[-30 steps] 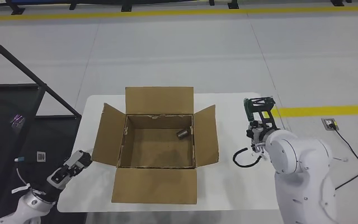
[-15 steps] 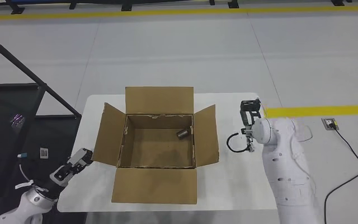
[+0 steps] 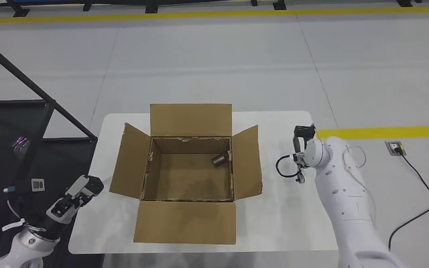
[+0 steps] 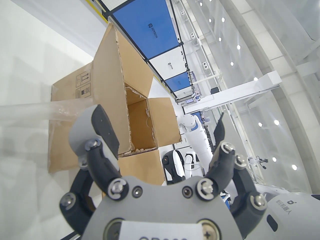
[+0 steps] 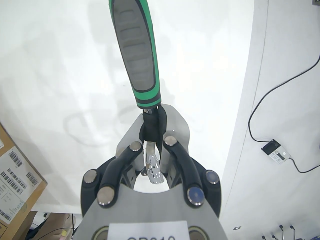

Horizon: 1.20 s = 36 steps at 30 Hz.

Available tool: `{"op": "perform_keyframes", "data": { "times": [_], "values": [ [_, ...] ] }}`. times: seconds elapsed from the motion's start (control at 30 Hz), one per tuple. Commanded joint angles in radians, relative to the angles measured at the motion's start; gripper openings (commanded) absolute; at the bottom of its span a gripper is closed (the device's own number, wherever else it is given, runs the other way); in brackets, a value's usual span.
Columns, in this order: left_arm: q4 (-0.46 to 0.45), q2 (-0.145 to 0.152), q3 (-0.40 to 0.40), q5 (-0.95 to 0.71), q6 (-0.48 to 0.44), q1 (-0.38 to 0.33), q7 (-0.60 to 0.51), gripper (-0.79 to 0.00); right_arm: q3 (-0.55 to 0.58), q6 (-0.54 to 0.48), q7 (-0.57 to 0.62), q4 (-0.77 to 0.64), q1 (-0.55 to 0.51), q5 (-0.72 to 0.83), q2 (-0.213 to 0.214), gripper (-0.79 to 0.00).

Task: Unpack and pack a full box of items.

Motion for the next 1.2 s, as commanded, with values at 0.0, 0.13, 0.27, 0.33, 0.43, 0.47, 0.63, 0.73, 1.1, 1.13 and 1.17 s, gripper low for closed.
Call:
{"op": "perform_keyframes", "data": {
  "times": [0.0, 0.13, 0.27, 0.33, 0.43, 0.47, 0.63, 0.73, 1.1, 1.13, 1.17],
  "values": [
    [0.000, 0.000, 0.000, 0.000, 0.000, 0.000, 0.000, 0.000, -0.002, -0.003, -0.011, 0.039, 0.018, 0.008, 0.000, -0.785],
    [0.000, 0.000, 0.000, 0.000, 0.000, 0.000, 0.000, 0.000, -0.009, 0.003, -0.033, 0.115, 0.052, 0.013, 0.001, -0.785],
    [0.000, 0.000, 0.000, 0.000, 0.000, 0.000, 0.000, 0.000, -0.014, 0.002, -0.062, 0.189, 0.085, 0.030, 0.001, -0.785],
    [0.000, 0.000, 0.000, 0.000, 0.000, 0.000, 0.000, 0.000, -0.015, 0.000, -0.076, 0.221, 0.099, 0.037, 0.001, -0.680],
    [0.000, 0.000, 0.000, 0.000, 0.000, 0.000, 0.000, 0.000, -0.020, -0.002, -0.092, 0.263, 0.118, 0.044, 0.002, -0.625],
    [0.000, 0.000, 0.000, 0.000, 0.000, 0.000, 0.000, 0.000, -0.022, -0.001, -0.095, 0.276, 0.124, 0.046, 0.002, -0.650],
    [0.000, 0.000, 0.000, 0.000, 0.000, 0.000, 0.000, 0.000, -0.034, -0.002, -0.114, 0.329, 0.151, 0.058, 0.000, -0.637],
    [0.000, 0.000, 0.000, 0.000, 0.000, 0.000, 0.000, 0.000, -0.041, -0.001, -0.124, 0.351, 0.164, 0.064, -0.001, -0.643],
    [0.000, 0.000, 0.000, 0.000, 0.000, 0.000, 0.000, 0.000, -0.039, -0.005, -0.124, 0.153, 0.150, 0.076, 0.014, -0.526],
    [0.000, 0.000, 0.000, 0.000, 0.000, 0.000, 0.000, 0.000, -0.037, -0.005, -0.110, 0.085, 0.130, 0.077, 0.016, -0.517],
    [0.000, 0.000, 0.000, 0.000, 0.000, 0.000, 0.000, 0.000, -0.037, -0.007, -0.091, 0.000, 0.103, 0.076, 0.018, -0.508]
  ]
}}
